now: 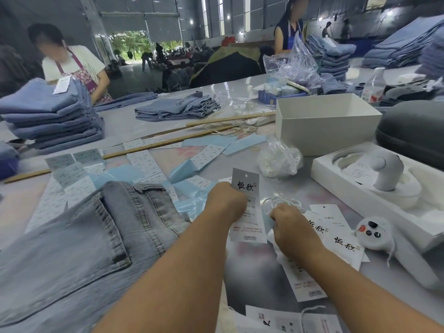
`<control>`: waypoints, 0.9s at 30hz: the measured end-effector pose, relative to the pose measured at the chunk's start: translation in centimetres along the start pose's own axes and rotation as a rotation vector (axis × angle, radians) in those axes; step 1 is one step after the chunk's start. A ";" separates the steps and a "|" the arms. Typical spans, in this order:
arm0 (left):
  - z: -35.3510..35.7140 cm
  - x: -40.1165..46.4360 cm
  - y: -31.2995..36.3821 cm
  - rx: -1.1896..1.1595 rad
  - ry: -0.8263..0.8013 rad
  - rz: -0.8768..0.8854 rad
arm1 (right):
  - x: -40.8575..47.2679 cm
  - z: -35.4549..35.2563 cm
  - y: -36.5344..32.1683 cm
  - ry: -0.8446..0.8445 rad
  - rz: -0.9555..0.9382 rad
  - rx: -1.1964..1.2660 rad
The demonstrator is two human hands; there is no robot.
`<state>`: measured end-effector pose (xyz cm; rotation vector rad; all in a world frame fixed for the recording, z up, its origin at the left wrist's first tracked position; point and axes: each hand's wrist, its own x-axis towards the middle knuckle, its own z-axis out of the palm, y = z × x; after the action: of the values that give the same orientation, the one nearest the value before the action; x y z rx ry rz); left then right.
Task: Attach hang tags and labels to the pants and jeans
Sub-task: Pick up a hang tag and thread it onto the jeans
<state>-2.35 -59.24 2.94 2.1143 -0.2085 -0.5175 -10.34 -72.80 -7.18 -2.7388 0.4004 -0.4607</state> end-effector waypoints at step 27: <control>-21.1 -14.3 -3.0 -0.056 0.101 0.103 | -3.6 -11.9 -22.8 0.204 -0.329 1.056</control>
<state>-6.09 -36.74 14.86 2.0573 -0.2417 -0.3509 -12.95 -54.32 10.85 -1.7191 -0.2235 -0.7623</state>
